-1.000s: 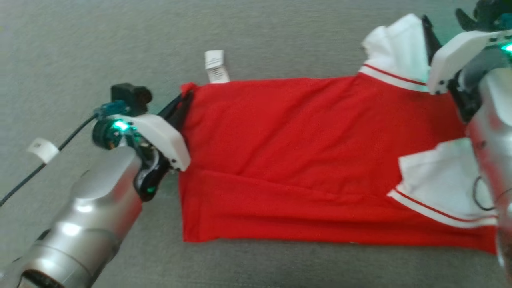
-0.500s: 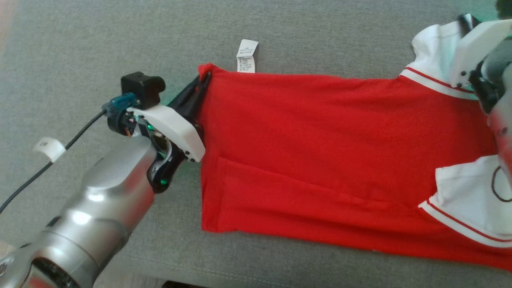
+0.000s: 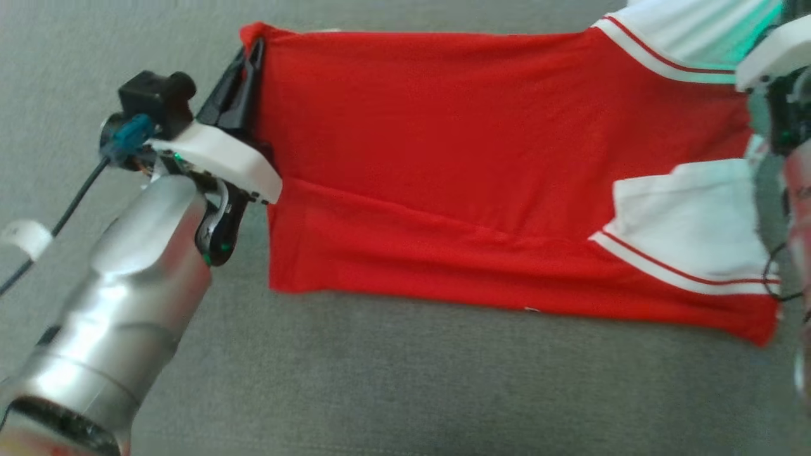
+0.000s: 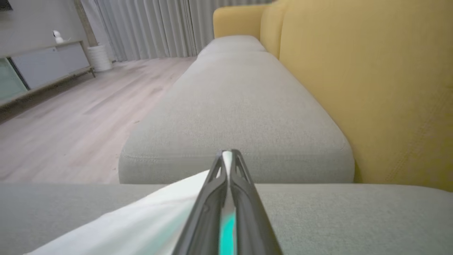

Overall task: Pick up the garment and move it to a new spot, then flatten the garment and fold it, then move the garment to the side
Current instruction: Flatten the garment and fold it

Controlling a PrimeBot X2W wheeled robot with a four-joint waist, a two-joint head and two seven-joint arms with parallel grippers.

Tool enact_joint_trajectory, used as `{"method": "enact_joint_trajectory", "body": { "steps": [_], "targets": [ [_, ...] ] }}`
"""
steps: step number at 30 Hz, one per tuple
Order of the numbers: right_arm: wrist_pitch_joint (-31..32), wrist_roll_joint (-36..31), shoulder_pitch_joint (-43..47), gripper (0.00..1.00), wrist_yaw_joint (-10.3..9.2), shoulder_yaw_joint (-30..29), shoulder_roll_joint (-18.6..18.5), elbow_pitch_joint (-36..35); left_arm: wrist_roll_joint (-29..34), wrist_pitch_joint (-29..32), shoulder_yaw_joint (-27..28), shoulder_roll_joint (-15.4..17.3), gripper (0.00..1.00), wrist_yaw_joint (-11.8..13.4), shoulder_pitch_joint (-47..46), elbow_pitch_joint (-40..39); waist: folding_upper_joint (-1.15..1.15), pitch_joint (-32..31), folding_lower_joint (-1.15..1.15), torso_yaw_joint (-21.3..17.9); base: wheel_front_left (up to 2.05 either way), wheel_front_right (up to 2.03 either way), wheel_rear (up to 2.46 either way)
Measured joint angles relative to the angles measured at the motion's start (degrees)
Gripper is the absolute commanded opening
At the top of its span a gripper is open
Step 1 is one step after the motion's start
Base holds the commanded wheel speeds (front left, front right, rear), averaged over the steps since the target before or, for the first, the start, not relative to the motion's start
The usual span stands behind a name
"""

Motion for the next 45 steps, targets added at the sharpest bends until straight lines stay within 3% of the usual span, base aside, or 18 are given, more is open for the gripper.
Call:
{"method": "enact_joint_trajectory", "body": {
  "steps": [6,15,16,17,18,22,28,33,45],
  "targets": [
    [-0.16,7.91,12.36,0.0,0.0,1.11,3.14,-11.14,10.28,-0.22,10.77,0.46,0.0,4.24,13.86,-5.76,0.0,-3.88,-0.01,-3.34,0.0,0.0,0.0],
    [-0.15,20.53,38.15,0.0,0.0,7.27,3.91,-20.39,20.49,-0.21,22.84,-2.75,0.0,4.95,35.81,-9.4,0.0,-10.66,-0.02,-7.56,0.0,0.0,0.0],
    [-0.13,21.51,39.55,0.0,0.0,7.62,3.93,-20.61,21.34,-0.21,24.25,-3.18,0.32,4.95,37.26,-9.75,0.0,-11.32,-0.02,-7.92,0.0,0.0,0.0],
    [-0.08,22.27,40.63,0.56,0.0,8.15,3.93,-20.84,22.39,-0.21,25.46,-3.49,0.89,4.94,38.54,-10.15,0.0,-11.91,-0.02,-8.26,0.0,0.0,0.0],
    [-0.08,22.67,41.49,1.0,0.0,8.51,3.93,-21.32,23.68,-0.21,26.68,-3.79,1.0,4.94,39.68,-10.5,0.0,-12.48,-0.02,-8.57,0.0,0.0,0.0],
    [-0.09,20.72,42.89,1.0,0.0,7.67,3.74,-24.43,28.53,-0.21,31.81,-4.44,1.0,5.77,43.51,-12.89,0.0,-14.67,-0.01,-9.34,0.0,0.0,0.0],
    [-0.15,8.26,49.46,1.0,0.0,1.76,6.2,-33.43,36.08,-0.21,36.38,-8.12,1.0,6.15,51.76,-19.93,0.0,-18.55,-0.01,-9.28,0.0,0.0,0.0],
    [-0.14,4.17,57.4,1.0,0.0,0.66,9.61,-33.31,38.42,-0.21,38.79,-10.48,1.0,5.28,57.95,-22.42,0.0,-21.05,-0.02,-8.49,0.0,0.0,0.0],
    [-0.14,2.14,54.95,1.0,0.0,-0.64,10.15,-28.44,41.19,-0.21,39.64,-12.45,1.0,1.59,59.37,-22.16,0.0,-20.55,0.0,-7.11,0.0,0.0,0.0]
  ]
}}
